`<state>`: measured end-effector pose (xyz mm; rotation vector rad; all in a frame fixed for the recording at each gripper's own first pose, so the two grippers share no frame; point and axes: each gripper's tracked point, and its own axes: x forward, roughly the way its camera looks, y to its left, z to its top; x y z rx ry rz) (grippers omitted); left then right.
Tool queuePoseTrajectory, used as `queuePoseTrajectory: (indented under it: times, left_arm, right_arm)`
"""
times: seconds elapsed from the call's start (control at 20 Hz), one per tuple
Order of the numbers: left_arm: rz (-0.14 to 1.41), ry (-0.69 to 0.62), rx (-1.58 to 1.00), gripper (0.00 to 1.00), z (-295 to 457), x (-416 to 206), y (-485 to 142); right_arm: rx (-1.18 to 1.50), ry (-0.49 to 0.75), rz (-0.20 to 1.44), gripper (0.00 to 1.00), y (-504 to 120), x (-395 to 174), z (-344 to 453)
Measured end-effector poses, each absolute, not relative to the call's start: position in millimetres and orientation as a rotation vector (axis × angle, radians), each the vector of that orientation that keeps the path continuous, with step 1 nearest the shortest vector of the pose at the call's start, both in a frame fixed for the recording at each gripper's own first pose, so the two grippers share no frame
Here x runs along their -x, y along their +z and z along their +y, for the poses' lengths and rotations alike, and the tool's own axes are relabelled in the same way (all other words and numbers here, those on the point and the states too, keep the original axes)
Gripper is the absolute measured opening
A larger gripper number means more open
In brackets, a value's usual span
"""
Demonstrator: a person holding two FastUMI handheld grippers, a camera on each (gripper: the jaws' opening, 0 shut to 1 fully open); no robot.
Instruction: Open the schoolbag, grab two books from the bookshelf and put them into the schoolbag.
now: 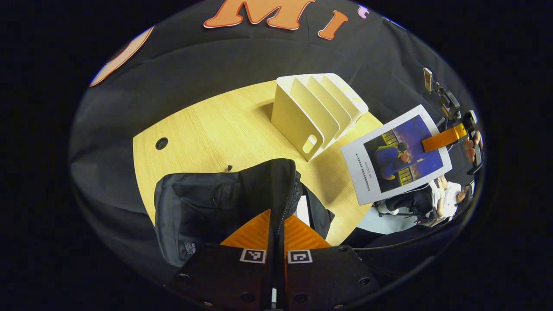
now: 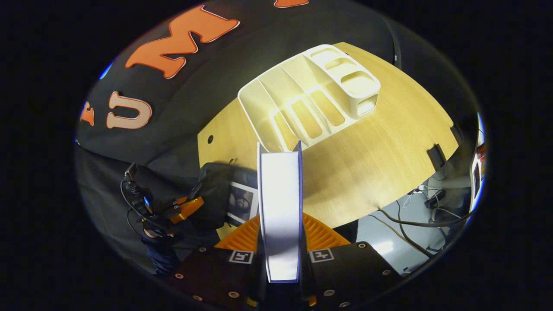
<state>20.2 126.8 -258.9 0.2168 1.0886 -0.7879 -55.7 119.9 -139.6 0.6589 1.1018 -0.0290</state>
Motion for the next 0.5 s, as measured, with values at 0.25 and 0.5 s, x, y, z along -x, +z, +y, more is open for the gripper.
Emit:
queuePoseTrajectory:
  times: [0.25,0.5]
  left_arm:
    - [1.07,-0.783,-0.214,0.05,128.4,-21.9,-253.3]
    - [1.069,-0.783,-0.218,0.05,130.5,-24.6,-249.8]
  right_arm:
    - [-0.7,0.035,1.06,0.31,-151.8,57.8,148.6]
    - [-0.807,0.104,1.02,0.31,-167.8,46.6,192.0]
